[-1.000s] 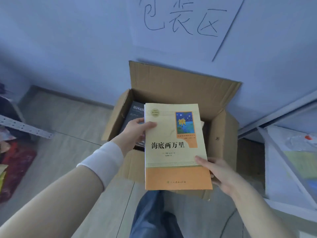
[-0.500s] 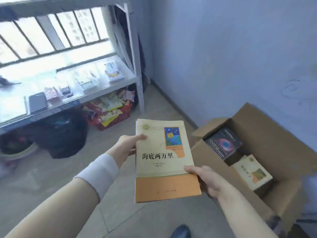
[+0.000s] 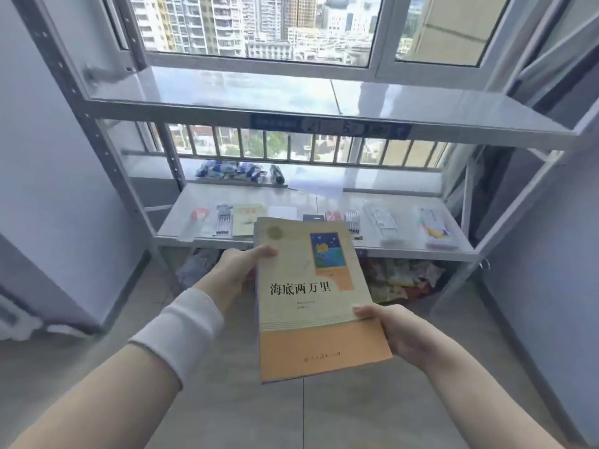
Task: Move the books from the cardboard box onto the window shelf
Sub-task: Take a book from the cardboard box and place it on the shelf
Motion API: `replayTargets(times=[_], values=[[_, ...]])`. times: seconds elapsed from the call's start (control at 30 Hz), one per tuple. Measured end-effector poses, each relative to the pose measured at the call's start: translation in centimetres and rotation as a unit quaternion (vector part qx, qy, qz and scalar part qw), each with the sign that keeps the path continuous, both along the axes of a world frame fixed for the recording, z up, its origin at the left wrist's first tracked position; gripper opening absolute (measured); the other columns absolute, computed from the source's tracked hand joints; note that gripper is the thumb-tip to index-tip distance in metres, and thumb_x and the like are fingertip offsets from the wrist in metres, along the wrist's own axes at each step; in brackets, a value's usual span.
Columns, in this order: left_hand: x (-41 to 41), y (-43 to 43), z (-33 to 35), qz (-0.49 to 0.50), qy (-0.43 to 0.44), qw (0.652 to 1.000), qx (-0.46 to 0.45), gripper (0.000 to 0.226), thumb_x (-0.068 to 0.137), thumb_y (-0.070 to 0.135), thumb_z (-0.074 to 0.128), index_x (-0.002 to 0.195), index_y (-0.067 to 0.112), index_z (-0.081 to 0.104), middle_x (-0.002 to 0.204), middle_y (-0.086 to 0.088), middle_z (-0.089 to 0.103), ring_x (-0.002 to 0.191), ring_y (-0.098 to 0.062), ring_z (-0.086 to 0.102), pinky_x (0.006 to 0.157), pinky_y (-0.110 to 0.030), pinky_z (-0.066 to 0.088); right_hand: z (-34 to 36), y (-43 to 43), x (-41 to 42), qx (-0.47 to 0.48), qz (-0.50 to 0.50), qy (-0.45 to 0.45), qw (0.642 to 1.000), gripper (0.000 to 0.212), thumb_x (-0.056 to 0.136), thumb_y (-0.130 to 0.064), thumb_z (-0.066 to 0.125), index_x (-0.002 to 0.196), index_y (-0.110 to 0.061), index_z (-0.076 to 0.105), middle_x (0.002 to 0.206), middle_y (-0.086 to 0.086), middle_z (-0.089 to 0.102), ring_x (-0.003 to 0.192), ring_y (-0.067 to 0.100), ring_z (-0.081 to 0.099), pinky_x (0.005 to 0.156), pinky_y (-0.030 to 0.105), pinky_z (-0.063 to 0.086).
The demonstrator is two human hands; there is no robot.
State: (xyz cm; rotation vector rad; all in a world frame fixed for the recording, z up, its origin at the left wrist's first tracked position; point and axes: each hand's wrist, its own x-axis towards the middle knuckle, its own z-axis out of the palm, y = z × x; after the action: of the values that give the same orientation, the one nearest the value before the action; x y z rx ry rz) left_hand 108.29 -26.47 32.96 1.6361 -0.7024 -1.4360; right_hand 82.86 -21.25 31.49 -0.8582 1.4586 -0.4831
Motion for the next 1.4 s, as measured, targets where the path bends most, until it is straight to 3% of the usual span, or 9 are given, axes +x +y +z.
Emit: replayTargets(times=[0.3,0.53,0.67,0.8,0.9,1.0,1.13,1.27,1.4], values=[[16.5,-16.0,7.9,0.047,-0.042,0.993,-0.102,0.014,0.078,0.013,0.072,0.086,0.003,0.065,0.068,-0.007,0.072,0.070,-0.022,0.067,0.070,-0.029,0.055,5.7,-19.4,16.0,-0.094,0.063,-0.032,0.993,0.034,0.081,-0.023,0.069,0.104,0.003,0.063,0.101,0.020,0.072,0.091,0.033,0.069,0.082,0.043,0.056],[27.8,-27.1,12.8,0.082,-0.064,0.983,-0.154,0.016,0.077,0.018,0.073,0.085,0.006,0.065,0.075,-0.008,0.071,0.068,-0.021,0.066,0.056,-0.024,0.051,10.7,-32.0,27.1,-0.155,0.133,-0.070,0.976,0.026,0.087,-0.026,0.061,0.102,-0.004,0.065,0.092,0.012,0.070,0.083,0.023,0.066,0.068,0.028,0.052],[33.3,-34.1,15.2,0.085,-0.063,0.977,-0.186,0.035,0.077,0.019,0.073,0.104,0.001,0.062,0.086,-0.011,0.069,0.072,-0.022,0.066,0.054,-0.027,0.053,12.6,-38.8,33.1,-0.192,0.122,-0.070,0.971,0.022,0.086,-0.026,0.062,0.096,-0.007,0.067,0.084,0.009,0.070,0.074,0.021,0.066,0.062,0.028,0.051],[38.3,-41.1,19.3,0.045,-0.065,0.960,-0.268,0.015,0.082,0.014,0.069,0.089,0.004,0.060,0.080,-0.005,0.066,0.076,-0.019,0.063,0.069,-0.025,0.053,15.2,-45.3,38.7,-0.250,0.090,-0.062,0.962,0.021,0.085,-0.026,0.062,0.083,-0.006,0.067,0.074,0.008,0.068,0.065,0.019,0.065,0.056,0.025,0.051],[42.0,-45.1,21.4,0.010,-0.094,0.937,-0.336,0.020,0.081,0.011,0.070,0.098,0.002,0.064,0.085,-0.001,0.068,0.078,-0.017,0.065,0.055,-0.014,0.053,16.1,-48.9,42.2,-0.339,0.074,-0.026,0.937,0.021,0.082,-0.027,0.066,0.088,-0.008,0.070,0.086,0.006,0.072,0.083,0.021,0.067,0.076,0.031,0.051],[44.9,-47.8,21.7,-0.010,-0.109,0.897,-0.429,0.049,0.076,0.010,0.074,0.121,-0.003,0.059,0.109,-0.013,0.068,0.091,-0.020,0.064,0.070,-0.018,0.056,15.8,-51.9,44.3,-0.424,0.047,-0.002,0.905,0.015,0.079,-0.020,0.072,0.093,-0.018,0.067,0.098,0.005,0.073,0.092,0.019,0.068,0.088,0.032,0.051],[46.3,-48.7,18.7,-0.028,-0.140,0.844,-0.517,0.060,0.058,0.028,0.077,0.112,0.012,0.056,0.110,-0.010,0.062,0.103,-0.023,0.055,0.088,-0.036,0.050,13.4,-53.8,44.8,-0.479,0.049,0.044,0.875,0.030,0.074,-0.013,0.076,0.097,-0.026,0.062,0.106,0.007,0.069,0.100,0.021,0.064,0.094,0.031,0.048],[46.4,-48.5,15.2,-0.081,-0.111,0.847,-0.514,0.047,0.063,0.032,0.073,0.105,0.025,0.053,0.104,0.005,0.063,0.103,-0.015,0.059,0.087,-0.029,0.049,10.8,-54.1,44.6,-0.460,0.055,0.064,0.884,0.063,0.048,-0.068,0.075,0.098,-0.032,0.060,0.099,-0.016,0.071,0.097,-0.001,0.064,0.085,0.015,0.049],[46.6,-48.7,15.0,-0.115,-0.091,0.851,-0.503,0.046,0.065,0.030,0.073,0.107,0.027,0.055,0.105,0.012,0.066,0.107,-0.010,0.060,0.089,-0.025,0.050,10.0,-54.5,44.6,-0.436,0.069,0.041,0.896,0.058,0.059,-0.042,0.084,0.109,-0.032,0.055,0.108,-0.024,0.068,0.104,-0.001,0.063,0.083,0.015,0.050]])
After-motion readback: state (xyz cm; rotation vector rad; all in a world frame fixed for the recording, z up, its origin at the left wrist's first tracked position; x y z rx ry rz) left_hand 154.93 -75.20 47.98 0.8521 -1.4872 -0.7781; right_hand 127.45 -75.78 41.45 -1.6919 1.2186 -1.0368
